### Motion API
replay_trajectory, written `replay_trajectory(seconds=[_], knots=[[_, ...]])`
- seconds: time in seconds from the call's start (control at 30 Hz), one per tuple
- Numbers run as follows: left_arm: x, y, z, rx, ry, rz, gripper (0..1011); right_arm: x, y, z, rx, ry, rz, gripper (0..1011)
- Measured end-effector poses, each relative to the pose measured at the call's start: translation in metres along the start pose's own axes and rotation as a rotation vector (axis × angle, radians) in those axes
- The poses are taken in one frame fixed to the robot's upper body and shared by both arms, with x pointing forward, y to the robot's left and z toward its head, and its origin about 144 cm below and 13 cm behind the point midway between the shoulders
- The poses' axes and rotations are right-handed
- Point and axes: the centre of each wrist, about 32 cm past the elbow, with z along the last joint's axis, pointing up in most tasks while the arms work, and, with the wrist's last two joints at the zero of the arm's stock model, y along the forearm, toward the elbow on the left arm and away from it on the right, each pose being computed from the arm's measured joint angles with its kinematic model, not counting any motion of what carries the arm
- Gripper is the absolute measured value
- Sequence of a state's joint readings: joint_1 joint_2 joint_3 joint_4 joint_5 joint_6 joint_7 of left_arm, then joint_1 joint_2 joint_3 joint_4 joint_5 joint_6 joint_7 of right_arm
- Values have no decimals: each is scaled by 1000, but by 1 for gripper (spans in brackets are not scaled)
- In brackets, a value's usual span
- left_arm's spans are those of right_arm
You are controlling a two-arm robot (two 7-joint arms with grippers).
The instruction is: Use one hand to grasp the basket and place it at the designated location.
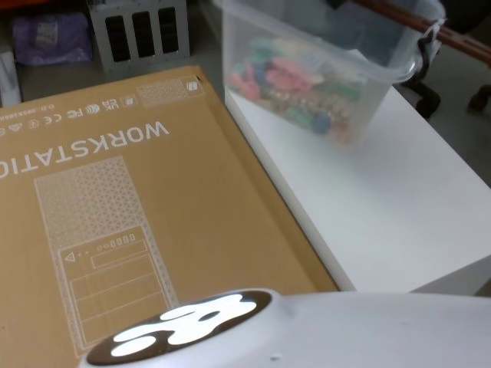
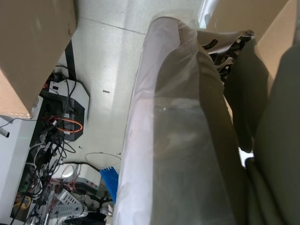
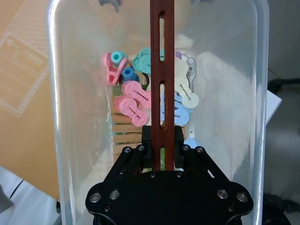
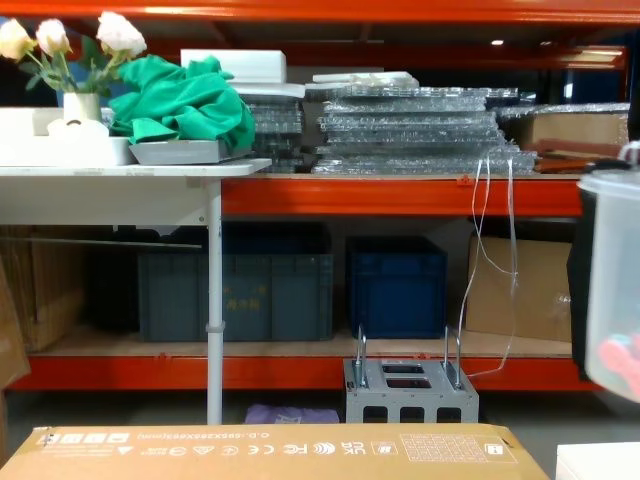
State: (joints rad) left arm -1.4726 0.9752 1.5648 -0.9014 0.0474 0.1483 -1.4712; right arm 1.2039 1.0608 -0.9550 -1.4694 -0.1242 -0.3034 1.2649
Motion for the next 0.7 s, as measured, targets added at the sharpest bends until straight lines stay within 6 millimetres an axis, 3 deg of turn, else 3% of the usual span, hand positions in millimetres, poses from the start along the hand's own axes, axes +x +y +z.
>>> replay_trajectory(seconds=[0.33, 0.7], knots=[[0, 0, 0, 0, 0, 0, 0, -20, -4, -36, -103, 180, 22, 239], [0, 0, 0, 0, 0, 0, 0, -44, -4, -46, -193, 310, 41, 239]])
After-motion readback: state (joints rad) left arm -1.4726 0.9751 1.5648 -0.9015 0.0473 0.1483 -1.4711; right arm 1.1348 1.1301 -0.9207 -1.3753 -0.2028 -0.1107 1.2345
